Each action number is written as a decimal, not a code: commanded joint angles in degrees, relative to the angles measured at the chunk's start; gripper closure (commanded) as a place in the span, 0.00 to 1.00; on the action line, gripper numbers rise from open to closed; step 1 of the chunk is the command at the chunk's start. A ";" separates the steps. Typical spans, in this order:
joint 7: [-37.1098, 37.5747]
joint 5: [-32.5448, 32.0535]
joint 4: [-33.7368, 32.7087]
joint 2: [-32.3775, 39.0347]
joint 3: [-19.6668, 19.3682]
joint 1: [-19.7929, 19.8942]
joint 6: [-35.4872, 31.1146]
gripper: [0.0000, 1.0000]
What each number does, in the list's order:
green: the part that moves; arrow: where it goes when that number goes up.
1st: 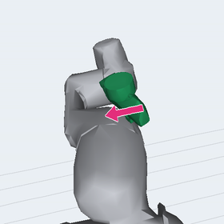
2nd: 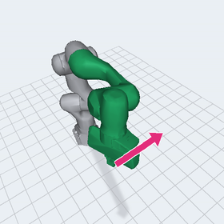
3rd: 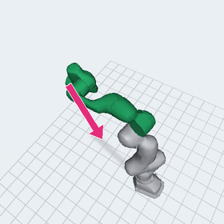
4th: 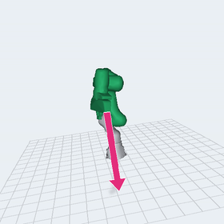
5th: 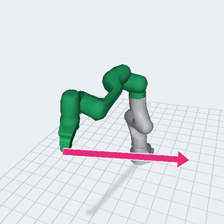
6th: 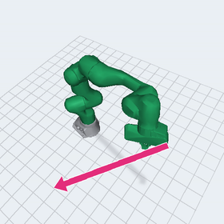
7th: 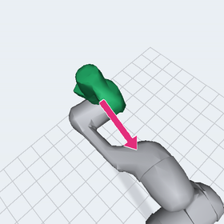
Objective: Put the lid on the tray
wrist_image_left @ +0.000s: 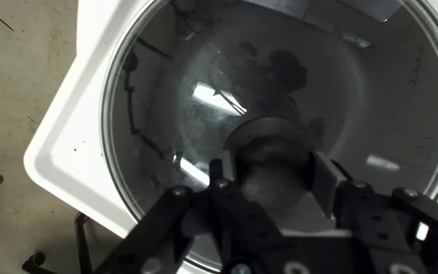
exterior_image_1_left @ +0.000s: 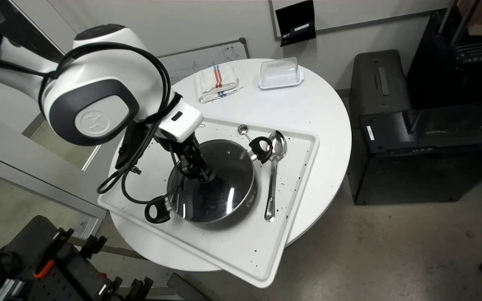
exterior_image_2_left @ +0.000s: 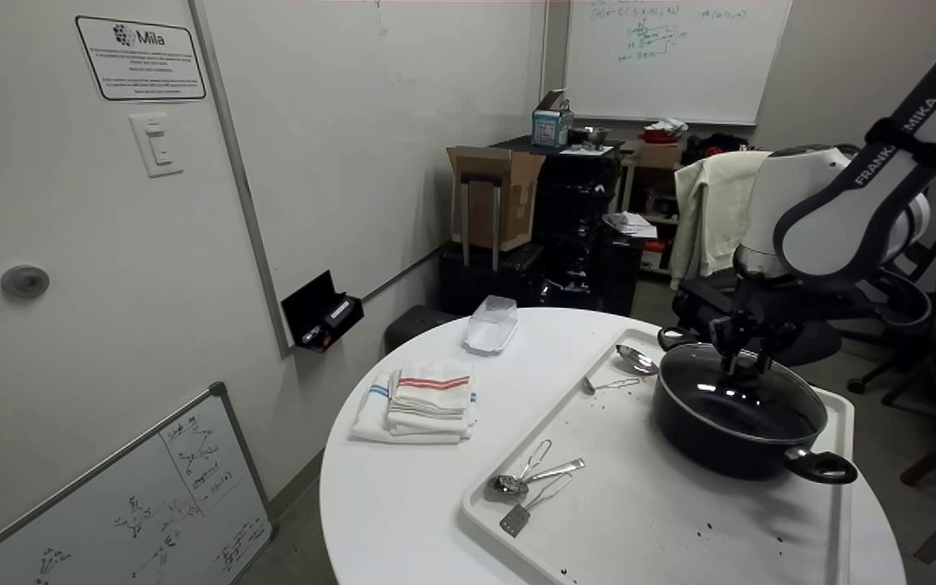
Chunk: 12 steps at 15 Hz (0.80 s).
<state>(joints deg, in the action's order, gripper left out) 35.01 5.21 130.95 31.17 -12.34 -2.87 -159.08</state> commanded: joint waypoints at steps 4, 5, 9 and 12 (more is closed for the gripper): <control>0.23 0.70 1.14 -2.17 -1.05 -1.26 -1.00 0.76; 0.20 0.66 1.48 -2.73 -1.06 -1.36 -0.95 0.76; 0.23 0.06 3.16 -5.46 -1.37 -2.22 -0.66 0.76; 0.80 -1.14 3.93 -7.42 -2.05 -3.81 -0.60 0.76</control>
<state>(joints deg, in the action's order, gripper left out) 35.01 5.14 132.18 28.10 -12.92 -4.39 -159.11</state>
